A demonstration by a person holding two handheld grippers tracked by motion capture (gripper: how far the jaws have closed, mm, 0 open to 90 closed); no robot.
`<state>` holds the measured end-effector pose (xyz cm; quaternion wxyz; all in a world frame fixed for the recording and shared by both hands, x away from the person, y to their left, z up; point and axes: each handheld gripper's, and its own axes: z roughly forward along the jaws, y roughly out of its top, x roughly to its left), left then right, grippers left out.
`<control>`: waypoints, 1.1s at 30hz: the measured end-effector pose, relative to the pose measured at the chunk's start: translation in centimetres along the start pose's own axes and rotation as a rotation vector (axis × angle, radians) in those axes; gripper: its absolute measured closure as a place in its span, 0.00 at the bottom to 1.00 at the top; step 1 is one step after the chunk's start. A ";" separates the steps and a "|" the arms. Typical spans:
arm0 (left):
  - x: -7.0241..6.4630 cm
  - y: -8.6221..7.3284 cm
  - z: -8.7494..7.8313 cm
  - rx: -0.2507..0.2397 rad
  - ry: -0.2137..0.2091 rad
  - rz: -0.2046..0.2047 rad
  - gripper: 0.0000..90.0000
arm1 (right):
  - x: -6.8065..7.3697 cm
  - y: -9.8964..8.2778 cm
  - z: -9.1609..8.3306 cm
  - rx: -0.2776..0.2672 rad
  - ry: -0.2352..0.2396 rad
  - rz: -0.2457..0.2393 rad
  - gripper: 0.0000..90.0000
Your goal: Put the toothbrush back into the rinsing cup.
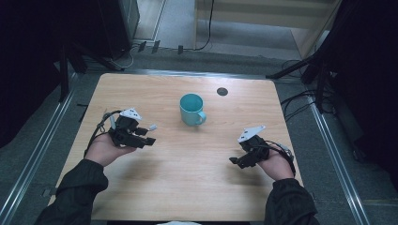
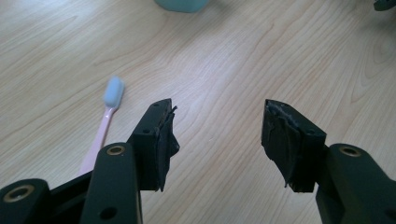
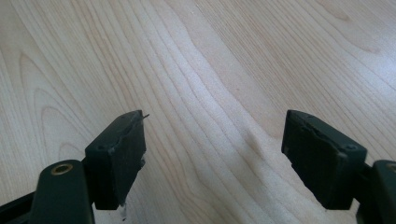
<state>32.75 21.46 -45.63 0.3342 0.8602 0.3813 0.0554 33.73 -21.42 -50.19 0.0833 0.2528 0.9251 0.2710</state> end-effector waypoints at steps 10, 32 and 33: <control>2.2 -1.1 -1.1 0.014 0.047 -0.037 0.49 | 0.0 0.0 0.0 0.004 -0.001 -0.005 0.24; 5.3 -2.0 -1.6 0.176 0.079 -0.017 0.62 | 0.1 -0.4 -0.1 0.007 -0.007 0.002 0.24; 5.5 -1.9 -1.6 0.189 0.077 -0.013 0.63 | 0.1 -0.4 -0.1 0.006 -0.006 0.003 0.24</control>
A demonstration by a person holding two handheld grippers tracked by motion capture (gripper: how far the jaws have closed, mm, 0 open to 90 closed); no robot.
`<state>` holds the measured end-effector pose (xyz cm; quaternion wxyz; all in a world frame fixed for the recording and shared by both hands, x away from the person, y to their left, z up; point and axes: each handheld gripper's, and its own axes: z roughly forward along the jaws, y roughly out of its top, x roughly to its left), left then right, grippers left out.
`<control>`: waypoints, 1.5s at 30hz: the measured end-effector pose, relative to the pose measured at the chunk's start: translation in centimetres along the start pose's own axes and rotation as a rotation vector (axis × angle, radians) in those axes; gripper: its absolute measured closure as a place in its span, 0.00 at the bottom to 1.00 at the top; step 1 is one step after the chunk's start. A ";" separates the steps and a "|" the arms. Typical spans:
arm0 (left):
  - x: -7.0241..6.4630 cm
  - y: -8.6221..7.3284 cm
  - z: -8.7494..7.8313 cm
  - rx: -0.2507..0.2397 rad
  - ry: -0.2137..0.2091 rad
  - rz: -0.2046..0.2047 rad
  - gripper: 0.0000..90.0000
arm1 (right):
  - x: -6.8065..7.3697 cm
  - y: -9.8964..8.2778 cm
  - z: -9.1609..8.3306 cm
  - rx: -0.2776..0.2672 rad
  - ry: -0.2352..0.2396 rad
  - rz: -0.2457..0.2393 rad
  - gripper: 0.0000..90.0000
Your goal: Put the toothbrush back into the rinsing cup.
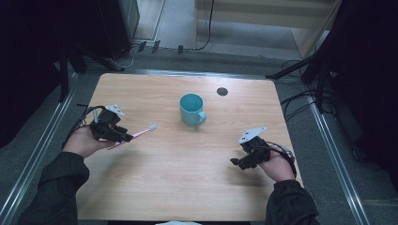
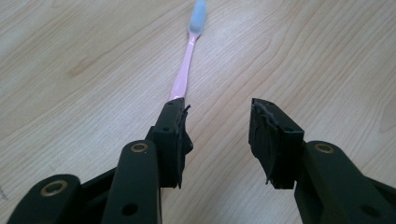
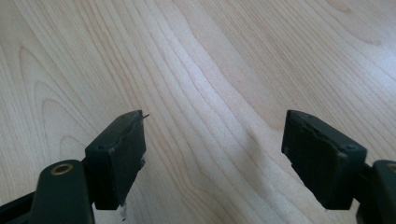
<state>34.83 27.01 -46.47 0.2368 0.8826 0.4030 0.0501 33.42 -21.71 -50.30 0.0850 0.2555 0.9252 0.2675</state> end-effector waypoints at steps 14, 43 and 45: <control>1.6 2.1 1.4 0.217 0.030 0.062 0.71 | 0.3 -0.3 0.0 0.013 -0.003 -0.006 0.24; 2.5 3.2 5.2 0.395 0.031 0.146 0.79 | 0.4 -0.2 0.0 0.015 0.003 -0.004 0.24; 2.5 3.3 5.2 0.401 0.031 0.148 0.79 | 0.4 -0.2 0.0 0.014 0.004 -0.004 0.24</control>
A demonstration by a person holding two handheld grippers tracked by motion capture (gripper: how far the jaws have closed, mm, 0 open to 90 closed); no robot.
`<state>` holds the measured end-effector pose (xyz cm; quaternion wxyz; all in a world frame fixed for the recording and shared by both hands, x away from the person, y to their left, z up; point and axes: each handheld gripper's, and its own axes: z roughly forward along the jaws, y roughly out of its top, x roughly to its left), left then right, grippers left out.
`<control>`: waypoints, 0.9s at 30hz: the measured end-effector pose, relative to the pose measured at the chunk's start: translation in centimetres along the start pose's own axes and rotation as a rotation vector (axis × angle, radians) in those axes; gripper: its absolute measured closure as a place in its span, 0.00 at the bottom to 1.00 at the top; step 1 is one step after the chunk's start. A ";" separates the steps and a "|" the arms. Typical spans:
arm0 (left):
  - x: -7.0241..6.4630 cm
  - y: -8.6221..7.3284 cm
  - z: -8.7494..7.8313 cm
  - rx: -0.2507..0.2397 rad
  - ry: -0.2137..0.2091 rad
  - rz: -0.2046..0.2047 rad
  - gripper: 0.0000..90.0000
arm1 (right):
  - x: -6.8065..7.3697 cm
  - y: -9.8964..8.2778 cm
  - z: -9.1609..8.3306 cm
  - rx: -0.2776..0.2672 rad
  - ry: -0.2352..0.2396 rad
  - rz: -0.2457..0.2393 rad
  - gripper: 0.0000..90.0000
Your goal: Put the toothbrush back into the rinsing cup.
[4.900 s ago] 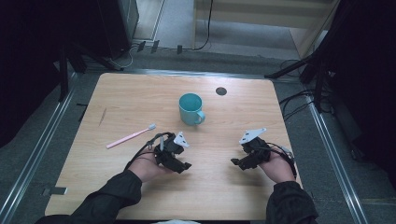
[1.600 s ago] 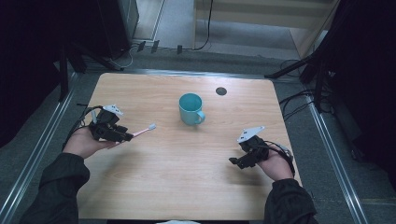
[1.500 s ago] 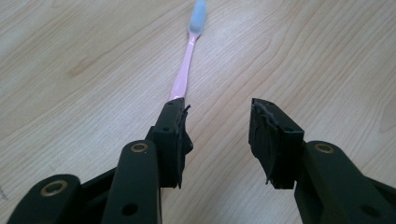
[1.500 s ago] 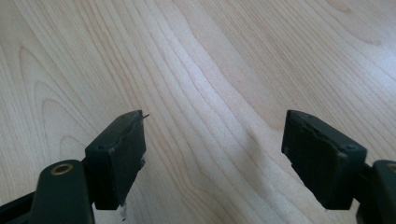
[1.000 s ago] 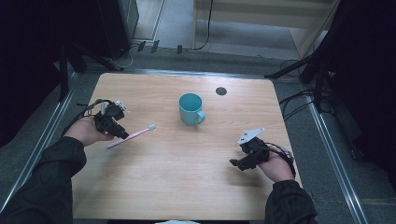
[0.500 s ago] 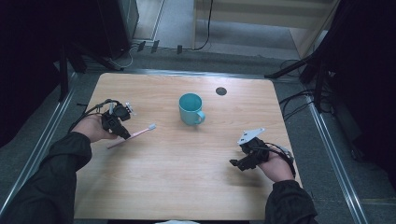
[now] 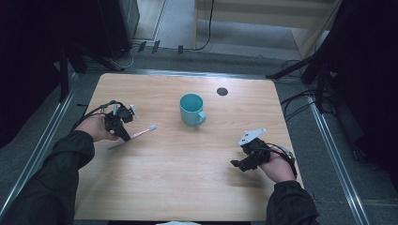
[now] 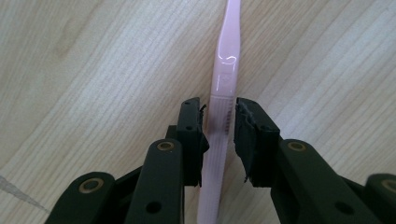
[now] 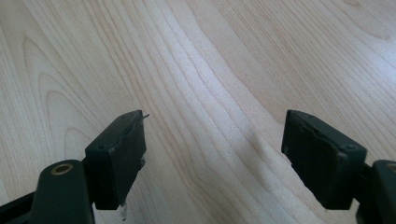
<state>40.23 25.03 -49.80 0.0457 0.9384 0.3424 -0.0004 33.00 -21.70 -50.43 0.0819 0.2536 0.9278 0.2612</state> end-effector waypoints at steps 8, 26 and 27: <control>0.1 0.2 0.7 0.038 0.000 0.005 0.77 | -0.1 0.0 -0.1 -0.006 -0.003 -0.002 0.24; -0.1 0.8 0.8 0.084 0.044 0.003 0.86 | -0.3 -0.1 -0.2 -0.014 -0.003 -0.003 0.24; -0.2 0.9 0.8 0.092 0.051 0.004 0.86 | -0.3 -0.1 -0.2 -0.012 -0.004 -0.001 0.24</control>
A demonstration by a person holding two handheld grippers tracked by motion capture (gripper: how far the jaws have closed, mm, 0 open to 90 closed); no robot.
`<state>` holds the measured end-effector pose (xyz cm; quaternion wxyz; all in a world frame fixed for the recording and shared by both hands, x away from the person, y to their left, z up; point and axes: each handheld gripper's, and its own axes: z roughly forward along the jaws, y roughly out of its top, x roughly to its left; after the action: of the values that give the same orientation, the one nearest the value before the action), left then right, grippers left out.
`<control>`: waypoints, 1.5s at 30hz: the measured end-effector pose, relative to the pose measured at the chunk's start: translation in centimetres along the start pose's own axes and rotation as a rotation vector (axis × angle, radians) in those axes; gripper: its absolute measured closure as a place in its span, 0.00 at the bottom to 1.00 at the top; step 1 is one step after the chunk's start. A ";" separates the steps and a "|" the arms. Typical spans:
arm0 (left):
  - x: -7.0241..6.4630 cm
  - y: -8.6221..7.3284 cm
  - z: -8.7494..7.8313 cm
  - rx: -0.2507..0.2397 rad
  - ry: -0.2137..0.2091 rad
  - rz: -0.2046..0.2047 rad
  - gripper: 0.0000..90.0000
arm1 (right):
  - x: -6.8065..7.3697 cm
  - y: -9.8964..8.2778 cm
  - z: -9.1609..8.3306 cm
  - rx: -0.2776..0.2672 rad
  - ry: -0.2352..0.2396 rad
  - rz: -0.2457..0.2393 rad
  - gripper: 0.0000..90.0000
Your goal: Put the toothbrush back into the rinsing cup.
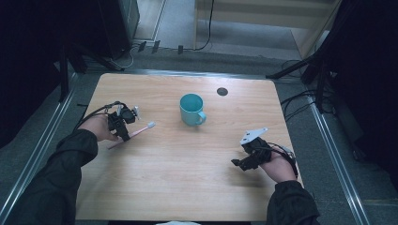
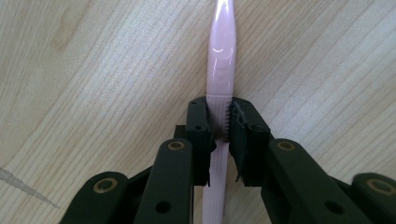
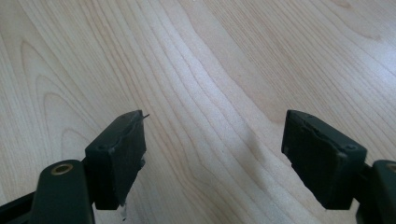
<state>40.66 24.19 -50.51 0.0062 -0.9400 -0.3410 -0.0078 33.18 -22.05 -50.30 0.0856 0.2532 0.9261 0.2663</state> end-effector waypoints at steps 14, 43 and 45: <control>-0.1 0.2 0.0 0.016 -0.021 -0.030 0.88 | 0.0 0.0 -0.1 -0.001 -0.007 -0.002 0.24; 0.7 -0.5 -2.2 -0.100 -0.123 -0.123 0.88 | 0.0 0.0 0.1 0.007 -0.007 -0.016 0.24; 0.8 -0.5 -2.3 -0.116 -0.133 -0.133 0.88 | 0.1 0.0 0.1 0.010 -0.004 -0.015 0.24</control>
<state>40.88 25.05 -48.15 -0.0712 -0.9126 -0.4012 0.0346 33.15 -21.96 -50.36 0.0881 0.2472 0.9291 0.2606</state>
